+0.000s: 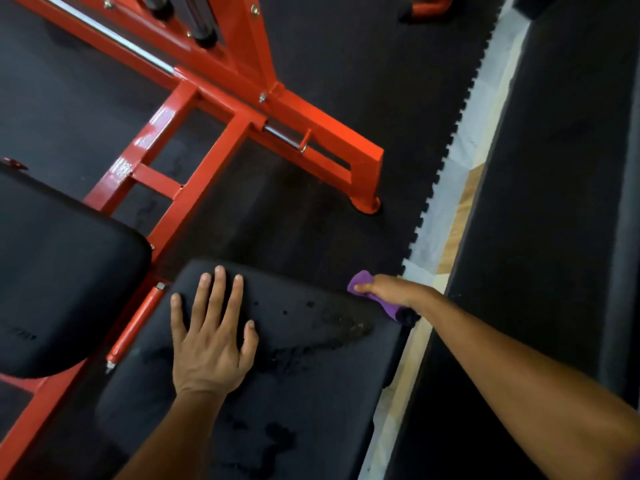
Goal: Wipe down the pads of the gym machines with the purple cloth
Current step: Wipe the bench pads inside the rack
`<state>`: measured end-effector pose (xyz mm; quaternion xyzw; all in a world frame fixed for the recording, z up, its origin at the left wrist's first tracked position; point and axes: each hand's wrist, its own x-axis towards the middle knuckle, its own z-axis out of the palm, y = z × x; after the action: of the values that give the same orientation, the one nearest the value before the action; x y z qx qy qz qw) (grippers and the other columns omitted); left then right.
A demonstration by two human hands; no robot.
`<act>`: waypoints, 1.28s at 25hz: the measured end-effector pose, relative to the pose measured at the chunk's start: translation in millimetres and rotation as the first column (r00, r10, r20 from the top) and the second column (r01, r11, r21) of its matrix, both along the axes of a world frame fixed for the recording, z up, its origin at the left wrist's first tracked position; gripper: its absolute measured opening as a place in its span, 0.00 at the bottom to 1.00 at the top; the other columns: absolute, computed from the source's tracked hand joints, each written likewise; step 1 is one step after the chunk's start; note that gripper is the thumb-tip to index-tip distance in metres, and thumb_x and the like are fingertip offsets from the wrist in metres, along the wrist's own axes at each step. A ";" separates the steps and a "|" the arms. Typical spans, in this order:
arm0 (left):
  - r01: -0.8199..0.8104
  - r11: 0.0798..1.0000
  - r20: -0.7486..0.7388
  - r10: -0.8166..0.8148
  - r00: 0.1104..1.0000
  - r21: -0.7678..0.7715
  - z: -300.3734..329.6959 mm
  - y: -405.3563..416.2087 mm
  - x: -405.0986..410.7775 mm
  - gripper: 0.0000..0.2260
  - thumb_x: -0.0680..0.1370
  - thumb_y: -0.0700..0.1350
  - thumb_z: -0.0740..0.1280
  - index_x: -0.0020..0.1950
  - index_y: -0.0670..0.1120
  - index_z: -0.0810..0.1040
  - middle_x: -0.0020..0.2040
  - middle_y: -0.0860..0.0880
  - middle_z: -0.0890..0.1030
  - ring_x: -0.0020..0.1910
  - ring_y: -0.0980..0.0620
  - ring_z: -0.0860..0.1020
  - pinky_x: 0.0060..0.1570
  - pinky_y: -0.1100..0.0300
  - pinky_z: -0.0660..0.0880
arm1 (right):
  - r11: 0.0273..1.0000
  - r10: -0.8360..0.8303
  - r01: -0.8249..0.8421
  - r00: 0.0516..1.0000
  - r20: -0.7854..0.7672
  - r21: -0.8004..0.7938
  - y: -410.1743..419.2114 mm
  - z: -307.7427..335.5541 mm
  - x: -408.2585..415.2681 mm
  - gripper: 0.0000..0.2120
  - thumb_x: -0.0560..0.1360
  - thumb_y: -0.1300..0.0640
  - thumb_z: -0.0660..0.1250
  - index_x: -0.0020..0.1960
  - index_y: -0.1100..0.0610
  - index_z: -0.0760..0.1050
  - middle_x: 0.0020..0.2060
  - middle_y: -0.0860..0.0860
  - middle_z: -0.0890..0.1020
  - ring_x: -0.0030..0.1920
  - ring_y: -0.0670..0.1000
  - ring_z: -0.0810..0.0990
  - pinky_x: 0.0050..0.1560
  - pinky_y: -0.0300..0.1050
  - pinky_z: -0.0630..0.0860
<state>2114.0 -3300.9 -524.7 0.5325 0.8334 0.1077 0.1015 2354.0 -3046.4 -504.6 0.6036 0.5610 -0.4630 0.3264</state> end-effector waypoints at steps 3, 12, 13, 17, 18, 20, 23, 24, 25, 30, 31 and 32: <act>0.003 1.000 -0.013 -0.003 1.000 0.001 1.8 1.6 -0.3 0.31 0.81 0.56 0.54 0.83 0.46 0.62 0.84 0.44 0.58 0.83 0.43 0.55 0.79 0.32 0.48 | 0.944 0.161 -0.112 0.977 -0.136 0.310 -34.2 36.0 2.1 0.20 0.83 0.40 0.59 0.63 0.52 0.77 0.59 0.44 0.77 0.60 0.47 0.75 0.62 0.45 0.69; -0.006 1.000 -0.018 0.005 1.000 -0.023 0.9 2.4 -0.1 0.32 0.80 0.56 0.54 0.83 0.46 0.60 0.84 0.45 0.56 0.84 0.44 0.53 0.79 0.32 0.48 | 0.979 0.130 -0.141 0.988 -0.080 -0.150 2.6 3.9 -15.5 0.18 0.82 0.44 0.64 0.66 0.52 0.78 0.62 0.53 0.81 0.58 0.53 0.81 0.63 0.47 0.74; 0.000 1.000 -0.022 -0.001 1.000 -0.025 0.8 2.9 0.1 0.32 0.80 0.56 0.54 0.83 0.46 0.60 0.84 0.45 0.56 0.84 0.44 0.53 0.79 0.33 0.48 | 0.989 0.141 -0.143 0.988 -0.071 -0.031 -0.8 12.0 -19.2 0.17 0.82 0.44 0.63 0.67 0.50 0.76 0.62 0.51 0.80 0.59 0.52 0.80 0.60 0.46 0.73; 0.002 1.000 -0.021 -0.002 1.000 -0.030 0.3 3.5 0.2 0.31 0.81 0.56 0.54 0.83 0.46 0.60 0.84 0.45 0.56 0.84 0.44 0.53 0.79 0.33 0.48 | 0.982 0.077 -0.054 0.990 -0.117 0.183 -22.8 33.1 15.4 0.26 0.81 0.36 0.59 0.76 0.47 0.66 0.66 0.47 0.74 0.67 0.53 0.74 0.63 0.47 0.68; 0.005 0.999 -0.021 -0.006 1.000 -0.033 0.7 2.6 1.3 0.31 0.81 0.56 0.54 0.83 0.46 0.60 0.84 0.45 0.56 0.84 0.44 0.53 0.79 0.33 0.48 | 0.988 0.032 -0.016 0.994 -0.104 0.155 -19.1 27.4 12.8 0.26 0.81 0.35 0.59 0.74 0.47 0.69 0.66 0.48 0.75 0.64 0.53 0.76 0.63 0.48 0.70; -0.006 1.000 -0.016 0.006 1.000 -0.027 -0.1 -0.4 1.1 0.31 0.81 0.56 0.54 0.83 0.46 0.61 0.84 0.45 0.56 0.84 0.44 0.53 0.79 0.33 0.48 | 0.997 0.060 -0.055 0.994 -0.089 0.057 -8.1 9.2 6.1 0.19 0.81 0.39 0.62 0.66 0.49 0.75 0.62 0.51 0.80 0.59 0.53 0.79 0.60 0.47 0.72; -0.006 1.000 -0.011 0.006 1.000 0.005 1.0 0.6 2.1 0.31 0.80 0.55 0.55 0.83 0.46 0.62 0.84 0.45 0.57 0.83 0.44 0.55 0.79 0.32 0.50 | 0.988 0.156 -0.155 0.978 -0.136 0.019 -6.1 9.0 5.7 0.20 0.81 0.40 0.63 0.69 0.48 0.74 0.61 0.49 0.80 0.60 0.51 0.79 0.61 0.46 0.72; -0.005 1.000 -0.010 0.005 1.000 0.004 0.8 1.9 0.7 0.31 0.80 0.55 0.55 0.83 0.46 0.62 0.84 0.45 0.57 0.83 0.44 0.55 0.79 0.33 0.50 | 0.984 0.164 -0.155 0.979 -0.124 0.083 -7.8 18.7 2.8 0.22 0.81 0.38 0.62 0.71 0.46 0.72 0.63 0.46 0.79 0.61 0.50 0.78 0.64 0.47 0.71; -0.004 1.000 -0.002 0.004 1.000 -0.002 0.9 2.2 0.2 0.31 0.80 0.55 0.55 0.83 0.46 0.62 0.84 0.45 0.57 0.83 0.44 0.55 0.79 0.33 0.50 | 0.982 0.159 -0.143 0.977 -0.143 0.121 -10.7 33.5 5.5 0.23 0.80 0.37 0.61 0.72 0.44 0.71 0.63 0.44 0.78 0.62 0.49 0.77 0.66 0.48 0.71; -0.005 1.000 0.002 0.005 1.000 -0.001 0.8 -0.3 0.6 0.32 0.80 0.55 0.55 0.83 0.46 0.62 0.84 0.45 0.57 0.83 0.45 0.54 0.79 0.34 0.50 | 0.992 -0.070 0.089 0.977 -0.202 0.085 0.5 62.8 9.4 0.24 0.73 0.30 0.64 0.62 0.42 0.74 0.58 0.46 0.81 0.56 0.48 0.80 0.64 0.51 0.75; -0.005 1.000 0.003 0.005 1.000 0.003 0.5 -1.1 0.0 0.32 0.80 0.55 0.56 0.83 0.46 0.62 0.84 0.45 0.57 0.83 0.45 0.54 0.79 0.33 0.51 | 0.995 -0.047 0.065 0.974 -0.223 0.076 -1.1 57.5 -1.4 0.26 0.72 0.30 0.65 0.63 0.43 0.75 0.59 0.46 0.82 0.58 0.49 0.80 0.67 0.52 0.73; -0.001 1.000 -0.001 0.001 1.000 0.007 0.9 -0.9 0.6 0.32 0.80 0.55 0.56 0.83 0.46 0.62 0.84 0.45 0.57 0.83 0.45 0.55 0.79 0.33 0.51 | 0.997 0.022 -0.004 0.966 -0.257 0.071 -6.1 47.7 -16.0 0.26 0.74 0.32 0.65 0.66 0.45 0.75 0.62 0.46 0.82 0.62 0.48 0.80 0.70 0.50 0.71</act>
<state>2114.6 -3301.8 -523.8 0.5326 0.8333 0.1102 0.0991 2338.0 -3052.4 -456.9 0.5456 0.6186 -0.5154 0.2325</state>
